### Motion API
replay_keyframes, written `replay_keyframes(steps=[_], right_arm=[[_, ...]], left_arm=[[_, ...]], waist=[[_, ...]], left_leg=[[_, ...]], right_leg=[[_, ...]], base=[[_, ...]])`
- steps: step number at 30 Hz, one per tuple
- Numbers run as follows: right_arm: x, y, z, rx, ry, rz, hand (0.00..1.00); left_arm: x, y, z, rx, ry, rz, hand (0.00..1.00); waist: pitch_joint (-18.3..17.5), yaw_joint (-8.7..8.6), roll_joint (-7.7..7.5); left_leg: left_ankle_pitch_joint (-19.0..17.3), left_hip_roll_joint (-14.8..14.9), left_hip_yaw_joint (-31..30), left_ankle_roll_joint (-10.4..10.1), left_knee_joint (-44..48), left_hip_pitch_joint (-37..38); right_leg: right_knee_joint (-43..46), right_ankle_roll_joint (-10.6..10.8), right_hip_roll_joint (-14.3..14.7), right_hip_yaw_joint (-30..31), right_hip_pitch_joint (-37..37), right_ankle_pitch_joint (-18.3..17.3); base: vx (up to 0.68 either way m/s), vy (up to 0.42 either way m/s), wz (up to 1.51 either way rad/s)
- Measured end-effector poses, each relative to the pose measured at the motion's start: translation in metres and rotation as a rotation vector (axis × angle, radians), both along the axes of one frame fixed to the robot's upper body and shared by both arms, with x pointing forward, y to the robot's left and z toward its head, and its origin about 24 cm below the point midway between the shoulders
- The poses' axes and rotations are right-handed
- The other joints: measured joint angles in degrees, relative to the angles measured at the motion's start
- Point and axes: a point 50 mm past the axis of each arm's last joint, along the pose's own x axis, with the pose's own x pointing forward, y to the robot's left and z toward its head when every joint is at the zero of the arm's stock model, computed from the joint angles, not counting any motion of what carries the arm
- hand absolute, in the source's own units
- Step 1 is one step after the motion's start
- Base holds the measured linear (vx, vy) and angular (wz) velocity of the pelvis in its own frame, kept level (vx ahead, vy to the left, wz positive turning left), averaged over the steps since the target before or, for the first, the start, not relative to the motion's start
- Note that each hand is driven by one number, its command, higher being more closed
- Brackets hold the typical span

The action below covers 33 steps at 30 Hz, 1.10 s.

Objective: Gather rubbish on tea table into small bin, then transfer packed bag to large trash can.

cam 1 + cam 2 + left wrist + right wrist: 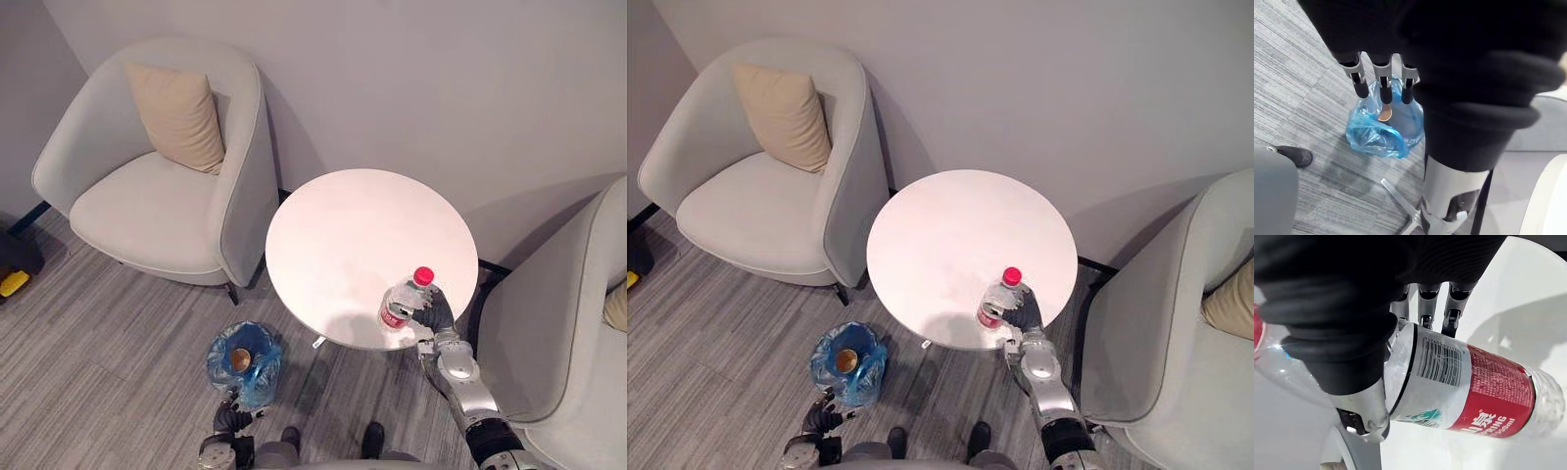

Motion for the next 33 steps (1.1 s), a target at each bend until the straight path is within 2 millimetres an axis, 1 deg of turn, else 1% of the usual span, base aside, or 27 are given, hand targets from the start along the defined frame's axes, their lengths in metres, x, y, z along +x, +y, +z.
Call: replay_keyframes(steps=[2,4,6,9,11,16,21,26,33], right_arm=[[0.001,0.002,-0.001,-0.001,0.011,0.009,1.00],[-0.001,0.004,-0.005,0.005,0.032,0.017,1.00],[0.000,0.003,-0.005,0.013,0.030,0.013,1.00],[0.000,0.004,-0.004,0.014,0.024,0.014,1.00],[0.001,0.004,0.000,0.017,0.005,0.017,1.00],[-0.001,0.009,0.022,0.036,-0.101,0.055,1.00],[-0.011,0.012,0.036,0.051,-0.173,0.087,1.00],[-0.018,0.016,0.046,0.061,-0.226,0.118,1.00],[-0.032,0.031,0.057,0.047,-0.282,0.199,1.00]], left_arm=[[0.001,0.000,0.001,0.000,-0.006,-0.003,0.00],[0.002,-0.001,0.002,-0.002,-0.016,-0.005,0.00],[0.003,-0.001,0.003,-0.001,-0.026,-0.004,0.00],[0.003,0.000,0.005,0.001,-0.039,-0.001,0.00],[0.004,0.000,0.007,0.002,-0.047,0.000,0.00],[0.013,-0.002,0.015,0.002,-0.106,-0.003,0.00],[0.015,-0.002,0.019,0.001,-0.143,-0.002,0.00],[0.014,-0.003,0.019,0.001,-0.144,-0.003,0.00],[0.009,-0.004,0.017,-0.004,-0.131,-0.003,0.00]], waist=[[0.0,0.08,-0.01],[0.0,0.58,0.03],[0.1,1.06,0.07],[0.1,1.19,0.05],[0.1,1.17,0.03],[0.1,1.02,0.02],[0.1,0.93,0.01],[0.1,0.71,0.01],[0.1,-0.19,0.02]], left_leg=[[0.1,0.0,-0.1,0.0,0.0,-0.4],[0.1,0.0,-0.1,0.0,0.0,-0.4],[0.1,0.0,-0.2,0.0,0.0,-0.4],[0.1,-0.1,-0.4,0.0,0.0,-0.4],[0.1,-0.1,-0.4,0.0,0.0,-0.3],[0.2,-0.1,-0.3,0.0,0.1,0.0],[0.2,0.0,-0.2,0.0,0.1,0.5],[0.2,0.0,-0.2,0.0,0.1,0.8],[0.1,0.1,-0.3,0.0,0.4,1.6]], right_leg=[[0.0,0.0,0.0,-0.1,-0.3,0.0],[0.0,0.0,0.0,-0.1,-0.4,0.0],[0.0,0.0,0.0,-0.2,-0.4,0.0],[0.0,0.0,-0.1,-0.3,-0.2,0.0],[0.0,0.0,-0.1,-0.4,-0.1,0.0],[0.0,0.0,-0.1,-0.2,0.2,0.0],[0.0,0.0,0.0,-0.1,0.5,0.0],[0.0,0.0,0.0,-0.1,0.9,0.0],[0.0,0.0,0.0,-0.1,1.9,0.0]], base=[[0.00,0.000,0.00],[0.00,0.000,0.00],[0.00,0.000,0.00],[-0.03,0.005,0.03],[-0.04,0.004,0.01],[-0.05,-0.003,-0.01],[-0.01,0.000,-0.01],[0.00,0.000,0.00],[-0.05,-0.002,0.01]])
